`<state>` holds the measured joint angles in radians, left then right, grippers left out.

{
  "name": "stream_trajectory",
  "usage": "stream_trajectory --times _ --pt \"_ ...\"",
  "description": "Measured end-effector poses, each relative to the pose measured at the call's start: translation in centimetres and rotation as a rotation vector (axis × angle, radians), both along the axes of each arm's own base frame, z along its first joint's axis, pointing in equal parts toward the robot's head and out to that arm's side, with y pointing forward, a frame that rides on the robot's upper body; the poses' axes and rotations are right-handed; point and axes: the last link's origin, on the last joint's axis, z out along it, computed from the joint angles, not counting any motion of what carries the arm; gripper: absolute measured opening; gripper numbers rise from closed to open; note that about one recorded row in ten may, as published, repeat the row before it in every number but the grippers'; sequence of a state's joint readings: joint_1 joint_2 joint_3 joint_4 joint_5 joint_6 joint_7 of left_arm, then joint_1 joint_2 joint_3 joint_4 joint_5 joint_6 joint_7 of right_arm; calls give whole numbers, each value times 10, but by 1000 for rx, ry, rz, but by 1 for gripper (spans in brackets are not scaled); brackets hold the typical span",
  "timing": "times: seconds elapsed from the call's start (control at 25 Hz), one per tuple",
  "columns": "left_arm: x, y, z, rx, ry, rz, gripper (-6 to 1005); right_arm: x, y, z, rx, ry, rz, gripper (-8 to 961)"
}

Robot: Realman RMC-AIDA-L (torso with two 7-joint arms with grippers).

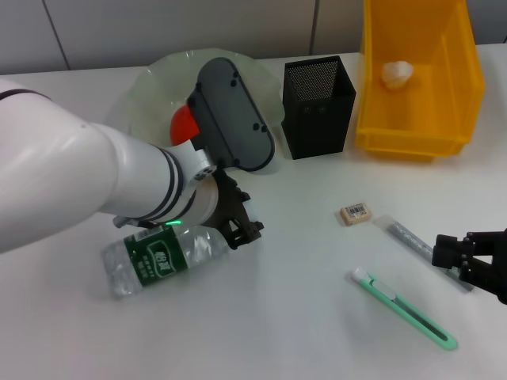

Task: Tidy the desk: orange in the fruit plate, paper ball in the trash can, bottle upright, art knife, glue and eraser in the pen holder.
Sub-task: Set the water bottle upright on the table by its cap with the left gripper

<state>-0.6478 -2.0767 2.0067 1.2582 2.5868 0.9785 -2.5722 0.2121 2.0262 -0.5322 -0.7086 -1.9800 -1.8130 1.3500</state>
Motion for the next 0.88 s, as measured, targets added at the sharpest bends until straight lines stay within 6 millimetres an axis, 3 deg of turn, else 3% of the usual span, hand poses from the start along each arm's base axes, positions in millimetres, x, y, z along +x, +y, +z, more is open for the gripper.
stream_trajectory --times 0.24,0.52,0.88 --pt "-1 -2 12 41 -2 -9 431 -2 4 1 3 -1 11 174" --pt "-1 10 42 140 -83 37 430 -4 10 4 13 -3 21 173" --pt "0 7 55 176 -133 46 430 -5 13 5 16 -4 23 172"
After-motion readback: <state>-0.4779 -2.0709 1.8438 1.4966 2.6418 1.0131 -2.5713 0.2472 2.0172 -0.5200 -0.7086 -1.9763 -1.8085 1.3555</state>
